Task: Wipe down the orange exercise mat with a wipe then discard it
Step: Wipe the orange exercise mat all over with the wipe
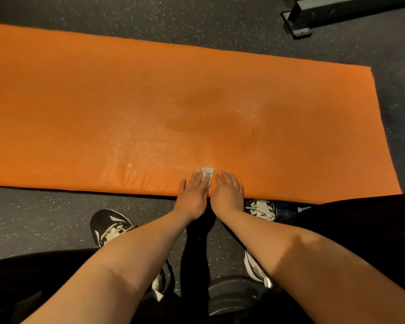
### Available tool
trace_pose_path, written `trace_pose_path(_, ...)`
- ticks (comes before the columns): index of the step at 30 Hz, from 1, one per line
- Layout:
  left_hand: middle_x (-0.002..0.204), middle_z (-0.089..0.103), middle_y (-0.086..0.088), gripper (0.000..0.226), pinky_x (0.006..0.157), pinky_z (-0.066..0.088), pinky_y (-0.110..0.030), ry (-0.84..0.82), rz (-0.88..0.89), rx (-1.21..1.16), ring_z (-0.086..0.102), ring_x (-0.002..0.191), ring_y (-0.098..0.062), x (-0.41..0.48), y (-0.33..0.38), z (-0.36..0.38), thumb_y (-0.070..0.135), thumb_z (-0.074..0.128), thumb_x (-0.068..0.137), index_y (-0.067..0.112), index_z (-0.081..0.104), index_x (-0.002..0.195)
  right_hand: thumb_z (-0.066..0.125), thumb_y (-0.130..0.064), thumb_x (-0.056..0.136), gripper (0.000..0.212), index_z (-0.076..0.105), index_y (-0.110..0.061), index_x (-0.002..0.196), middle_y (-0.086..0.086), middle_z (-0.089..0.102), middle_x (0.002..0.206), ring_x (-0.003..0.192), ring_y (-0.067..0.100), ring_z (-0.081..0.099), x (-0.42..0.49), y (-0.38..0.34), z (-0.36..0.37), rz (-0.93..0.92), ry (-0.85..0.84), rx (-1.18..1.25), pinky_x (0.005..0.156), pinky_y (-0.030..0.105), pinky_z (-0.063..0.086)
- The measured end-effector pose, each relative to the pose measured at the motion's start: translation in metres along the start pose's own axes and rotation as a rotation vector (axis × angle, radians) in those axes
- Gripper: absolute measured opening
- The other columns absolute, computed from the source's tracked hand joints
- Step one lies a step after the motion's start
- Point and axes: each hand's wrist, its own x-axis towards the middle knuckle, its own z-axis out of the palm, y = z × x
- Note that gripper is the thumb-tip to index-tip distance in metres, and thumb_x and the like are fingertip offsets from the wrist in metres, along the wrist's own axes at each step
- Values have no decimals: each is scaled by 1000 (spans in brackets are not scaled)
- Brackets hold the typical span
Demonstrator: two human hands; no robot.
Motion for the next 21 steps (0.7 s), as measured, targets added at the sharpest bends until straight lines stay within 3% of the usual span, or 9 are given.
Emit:
trace_pose_path(3, 169, 7, -3, 55, 122, 1, -49, 42, 0, 73, -1, 155, -18, 5, -13, -7, 27, 27, 107, 25, 14, 160, 40, -21, 103, 58, 26, -21, 159, 1, 13, 169, 155, 24, 3, -1, 3, 0, -42, -72, -41, 126, 45, 3)
trace_pose_path(6, 168, 6, -6, 56, 122, 1, -51, 140, -296, 33, -3, 155, -21, 16, -33, -21, 27, 28, 106, 21, 15, 160, 40, -22, 104, 61, 20, -24, 161, 1, 5, 170, 156, 25, -4, -4, -2, 3, -111, -143, -104, 125, 52, -2)
trace_pose_path(8, 169, 3, -6, 55, 122, 2, -52, 131, -398, -10, -6, 155, -22, 23, -33, -23, 26, 27, 106, 20, 14, 159, 41, -24, 104, 62, 19, -25, 161, 1, 3, 170, 156, 27, -4, -5, -3, 3, -149, -172, -132, 125, 52, 0)
trace_pose_path(10, 169, 1, -5, 55, 122, 0, -52, 94, -320, -35, -7, 155, -20, 23, -20, -16, 26, 26, 107, 21, 12, 160, 42, -24, 104, 61, 21, -25, 161, 0, 8, 170, 155, 25, 1, -3, 0, 1, -146, -148, -90, 125, 48, 3)
trace_pose_path(13, 169, 1, -2, 55, 121, -5, -50, 14, -63, -33, -7, 155, -16, 11, 2, 0, 26, 27, 108, 25, 12, 161, 41, -21, 104, 55, 29, -21, 158, 2, 20, 167, 153, 24, 14, 4, 4, -3, -56, -40, 63, 125, 39, 12)
trace_pose_path(16, 169, 4, 1, 54, 122, -5, -49, -3, 36, -10, -4, 155, -14, 8, -1, 1, 30, 25, 109, 28, 13, 161, 40, -19, 103, 52, 37, -19, 155, 0, 34, 161, 149, 21, 23, 9, 5, -4, -37, 26, 66, 121, 37, 19)
trace_pose_path(18, 169, 6, 0, 53, 123, -2, -49, 27, -4, 43, -2, 155, -15, 8, -18, -7, 33, 24, 109, 28, 15, 161, 41, -16, 101, 54, 38, -18, 155, 1, 35, 160, 149, 22, 23, 10, -3, -1, -121, -8, 48, 122, 37, 17)
trace_pose_path(21, 169, 5, -4, 56, 122, 3, -52, 111, -242, 44, -2, 155, -21, 1, -51, -20, 31, 27, 107, 24, 13, 161, 41, -15, 103, 54, 34, -17, 157, 4, 26, 165, 154, 24, 14, 10, -22, 9, -258, -110, 12, 125, 40, 9)
